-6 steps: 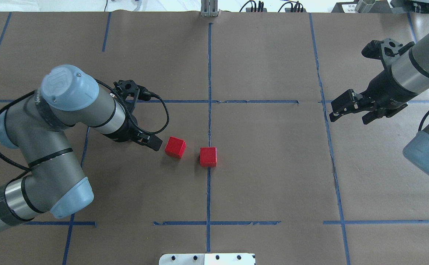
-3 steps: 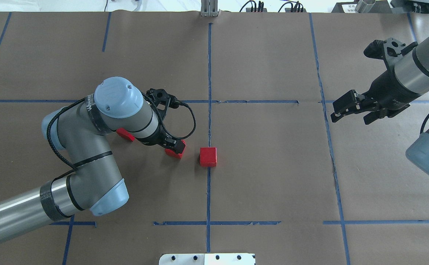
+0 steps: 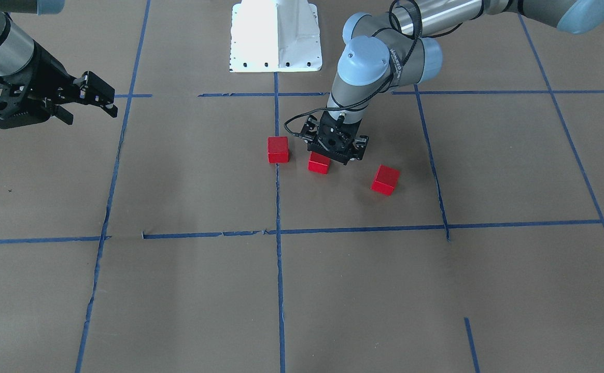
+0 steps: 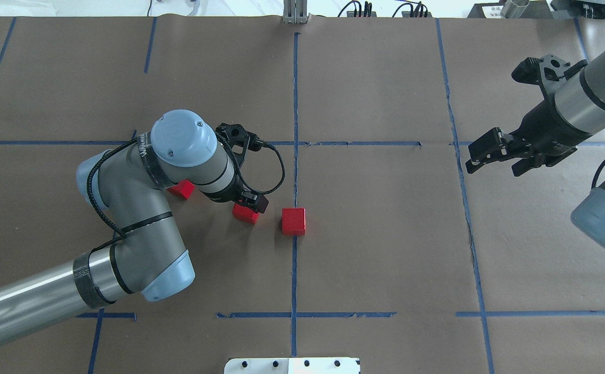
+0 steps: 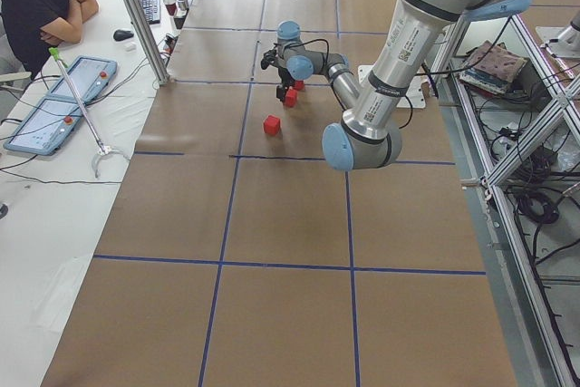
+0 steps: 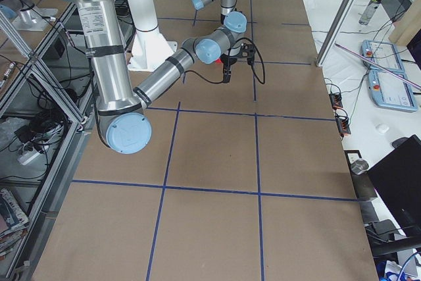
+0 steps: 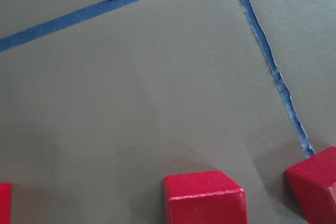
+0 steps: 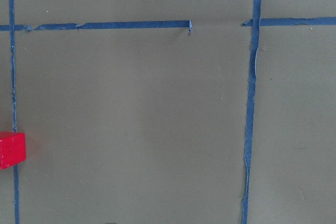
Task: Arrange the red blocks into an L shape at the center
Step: 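Lower the left gripper onto the red cube nearest the center and grasp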
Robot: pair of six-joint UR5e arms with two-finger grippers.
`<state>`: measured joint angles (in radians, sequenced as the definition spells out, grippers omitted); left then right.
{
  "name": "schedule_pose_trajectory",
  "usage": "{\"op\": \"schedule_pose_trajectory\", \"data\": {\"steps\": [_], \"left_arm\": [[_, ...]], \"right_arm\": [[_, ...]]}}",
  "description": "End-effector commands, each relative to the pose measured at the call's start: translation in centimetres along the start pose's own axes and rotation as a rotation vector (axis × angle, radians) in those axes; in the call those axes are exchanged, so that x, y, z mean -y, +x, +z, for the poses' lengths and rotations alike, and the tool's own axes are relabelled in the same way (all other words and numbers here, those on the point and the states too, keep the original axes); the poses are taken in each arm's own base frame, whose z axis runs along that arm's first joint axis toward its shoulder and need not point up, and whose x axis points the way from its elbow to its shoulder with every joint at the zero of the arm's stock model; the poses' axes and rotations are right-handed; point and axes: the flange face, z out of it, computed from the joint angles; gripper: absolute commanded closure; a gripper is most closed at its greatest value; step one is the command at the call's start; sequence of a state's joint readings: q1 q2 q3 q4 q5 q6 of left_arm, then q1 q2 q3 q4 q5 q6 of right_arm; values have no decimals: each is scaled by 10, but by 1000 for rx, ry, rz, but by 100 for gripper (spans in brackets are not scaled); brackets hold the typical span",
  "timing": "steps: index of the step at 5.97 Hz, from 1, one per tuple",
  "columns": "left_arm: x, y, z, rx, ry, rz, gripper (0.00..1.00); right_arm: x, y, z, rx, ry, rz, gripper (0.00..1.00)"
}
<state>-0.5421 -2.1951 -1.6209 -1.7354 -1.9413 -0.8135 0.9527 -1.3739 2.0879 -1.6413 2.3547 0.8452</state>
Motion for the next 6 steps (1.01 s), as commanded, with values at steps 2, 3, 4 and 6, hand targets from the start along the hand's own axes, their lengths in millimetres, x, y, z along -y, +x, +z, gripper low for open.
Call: {"op": "schedule_pose_trajectory", "data": {"steps": [2,3,4,6], "left_arm": [[-1,8,9,3,-12,7,0],[5,10,11,29,14,8,0],[4,9,18,42,10,7,0],[3,9,21,45,6,5,53]], "right_arm": [[1,0,3,-3,-5,2,0],[1,1,4,-3,-7,3,0],[1,0,4,-3,-8,2,0],[1,0,4,-2,-8,1,0]]}}
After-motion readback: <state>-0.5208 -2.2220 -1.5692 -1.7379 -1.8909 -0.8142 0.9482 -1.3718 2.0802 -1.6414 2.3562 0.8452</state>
